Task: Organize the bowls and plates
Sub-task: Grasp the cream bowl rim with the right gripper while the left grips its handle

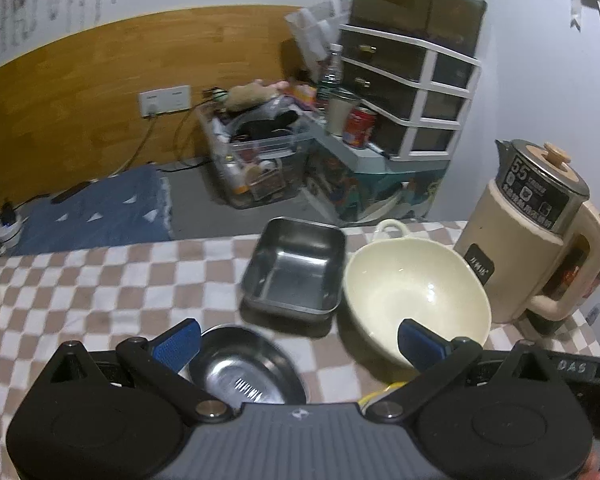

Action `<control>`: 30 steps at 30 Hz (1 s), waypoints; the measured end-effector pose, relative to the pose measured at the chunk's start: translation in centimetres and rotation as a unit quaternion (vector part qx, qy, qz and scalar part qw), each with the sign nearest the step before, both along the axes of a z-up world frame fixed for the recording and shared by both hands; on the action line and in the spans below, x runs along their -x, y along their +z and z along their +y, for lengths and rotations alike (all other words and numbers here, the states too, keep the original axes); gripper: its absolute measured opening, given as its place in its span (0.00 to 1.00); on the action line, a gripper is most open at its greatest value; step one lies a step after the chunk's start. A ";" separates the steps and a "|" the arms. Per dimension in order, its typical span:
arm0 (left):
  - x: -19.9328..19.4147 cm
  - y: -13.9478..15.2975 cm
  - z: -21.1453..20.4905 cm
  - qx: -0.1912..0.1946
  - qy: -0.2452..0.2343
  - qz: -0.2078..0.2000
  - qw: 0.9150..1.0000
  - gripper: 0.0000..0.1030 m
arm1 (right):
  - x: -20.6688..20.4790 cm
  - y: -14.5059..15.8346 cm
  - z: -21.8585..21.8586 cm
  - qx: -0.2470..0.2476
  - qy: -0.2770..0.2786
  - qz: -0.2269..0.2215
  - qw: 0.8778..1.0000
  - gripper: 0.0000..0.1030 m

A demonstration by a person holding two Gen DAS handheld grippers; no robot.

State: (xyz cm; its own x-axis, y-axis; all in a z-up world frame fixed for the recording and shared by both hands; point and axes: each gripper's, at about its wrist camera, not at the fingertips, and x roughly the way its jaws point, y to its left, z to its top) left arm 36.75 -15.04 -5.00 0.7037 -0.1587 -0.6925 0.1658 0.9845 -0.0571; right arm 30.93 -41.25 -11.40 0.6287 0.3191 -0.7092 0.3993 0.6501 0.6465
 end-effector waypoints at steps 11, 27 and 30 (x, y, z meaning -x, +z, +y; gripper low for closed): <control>-3.7 -1.5 -2.6 0.009 -0.034 -0.007 0.999 1.00 | -2.9 -1.1 2.6 -0.004 -0.012 0.006 1.000 0.24; -6.8 -1.2 -4.6 -0.002 -0.072 -0.012 0.997 0.91 | -3.1 0.6 -0.7 0.127 0.006 -0.007 0.992 0.09; -7.3 -1.9 -4.1 0.014 -0.067 0.010 0.998 0.78 | -4.0 0.6 -2.2 0.142 0.003 -0.011 0.990 0.12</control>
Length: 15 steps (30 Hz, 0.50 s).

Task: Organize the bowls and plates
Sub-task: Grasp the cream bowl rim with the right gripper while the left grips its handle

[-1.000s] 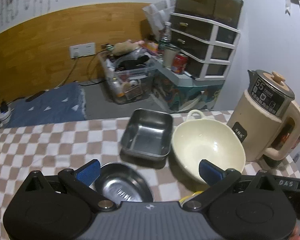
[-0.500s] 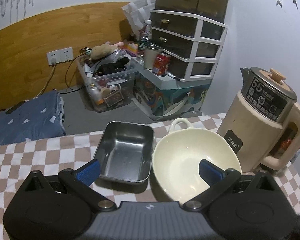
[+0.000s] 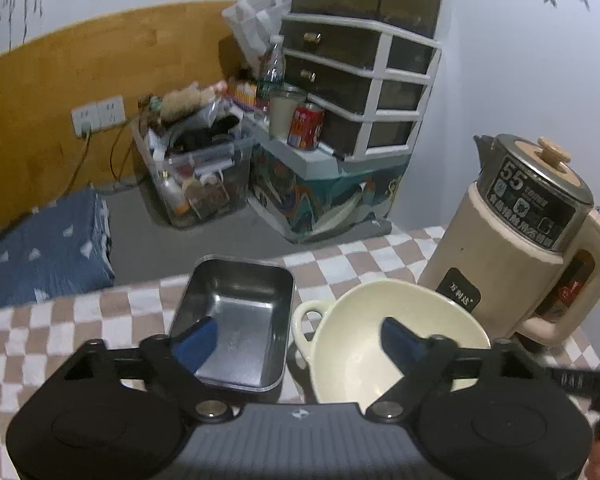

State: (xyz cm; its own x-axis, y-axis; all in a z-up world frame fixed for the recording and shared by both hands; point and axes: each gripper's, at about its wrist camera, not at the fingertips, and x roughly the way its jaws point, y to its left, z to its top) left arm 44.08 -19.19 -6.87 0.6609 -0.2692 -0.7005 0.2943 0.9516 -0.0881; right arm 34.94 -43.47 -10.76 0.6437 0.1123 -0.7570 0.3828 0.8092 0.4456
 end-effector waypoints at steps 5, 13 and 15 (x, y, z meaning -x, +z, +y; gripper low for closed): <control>-0.7 -1.0 0.3 0.016 0.003 0.030 0.999 0.60 | -1.8 -0.1 -1.4 0.015 0.000 -0.005 1.000 0.15; -3.3 -3.5 -0.8 0.017 -0.007 0.064 0.998 0.43 | -0.8 -0.8 -3.0 -0.043 -0.026 -0.020 0.999 0.15; -4.3 -4.5 -1.0 0.012 -0.004 0.080 0.997 0.29 | -0.3 -0.7 -3.2 -0.044 -0.025 -0.023 0.998 0.17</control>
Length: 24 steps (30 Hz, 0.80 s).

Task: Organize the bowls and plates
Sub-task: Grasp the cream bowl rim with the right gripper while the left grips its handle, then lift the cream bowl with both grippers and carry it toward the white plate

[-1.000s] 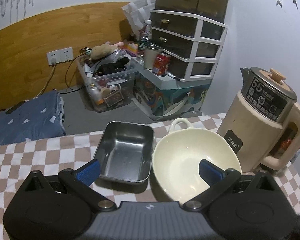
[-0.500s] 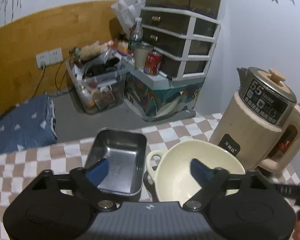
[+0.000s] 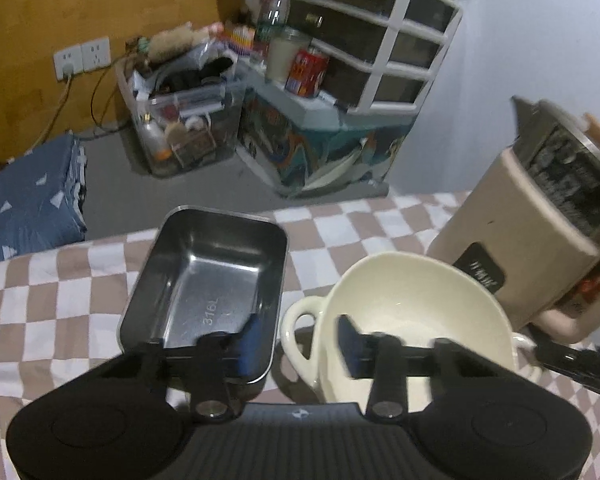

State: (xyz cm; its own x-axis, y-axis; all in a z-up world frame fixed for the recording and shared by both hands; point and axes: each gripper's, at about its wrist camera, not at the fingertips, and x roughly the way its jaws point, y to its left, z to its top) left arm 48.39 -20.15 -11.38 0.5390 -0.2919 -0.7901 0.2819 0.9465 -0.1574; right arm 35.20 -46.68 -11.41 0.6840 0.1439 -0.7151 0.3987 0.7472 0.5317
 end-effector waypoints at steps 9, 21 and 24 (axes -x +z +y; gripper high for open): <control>-0.9 -1.0 0.1 -0.004 -0.006 0.012 1.000 0.10 | 0.6 0.1 -0.1 0.010 0.022 -0.009 1.000 0.17; 1.6 -0.9 -1.4 -0.008 -0.044 0.022 0.999 0.11 | 1.2 0.6 -0.5 0.027 0.013 0.022 0.999 0.11; 2.0 -1.0 -2.1 0.000 -0.062 0.020 0.998 0.10 | 3.2 1.0 -1.5 0.018 0.008 0.027 0.999 0.10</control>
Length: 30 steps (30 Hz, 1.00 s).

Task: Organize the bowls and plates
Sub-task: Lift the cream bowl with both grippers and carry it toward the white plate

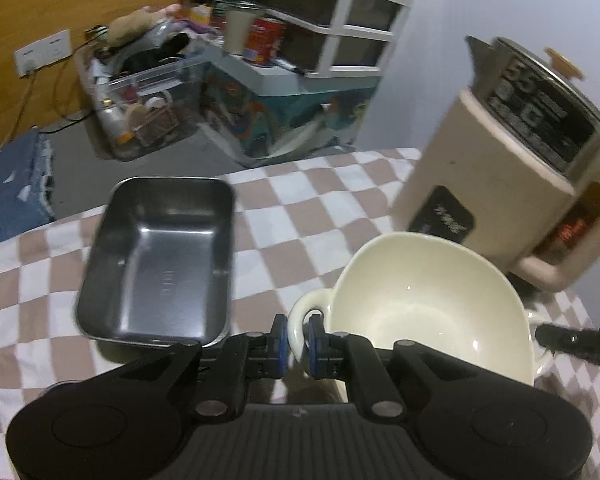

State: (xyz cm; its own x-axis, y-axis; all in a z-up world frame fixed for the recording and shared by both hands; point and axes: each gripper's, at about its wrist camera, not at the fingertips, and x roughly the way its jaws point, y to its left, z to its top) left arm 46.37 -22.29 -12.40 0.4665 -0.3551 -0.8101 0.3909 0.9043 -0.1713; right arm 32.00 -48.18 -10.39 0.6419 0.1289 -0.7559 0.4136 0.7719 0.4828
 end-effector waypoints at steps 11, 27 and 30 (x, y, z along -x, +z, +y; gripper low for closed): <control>-1.6 -1.0 0.1 0.031 -0.004 0.045 0.999 0.11 | 1.6 0.3 -0.3 0.000 0.030 0.001 1.000 0.28; -0.5 0.7 0.0 0.028 -0.024 0.035 0.999 0.10 | 0.5 0.0 0.2 -0.003 0.014 0.017 1.000 0.24; 0.6 1.9 0.4 0.041 -0.020 0.028 0.999 0.10 | 1.3 0.8 0.1 -0.002 0.016 0.006 1.000 0.24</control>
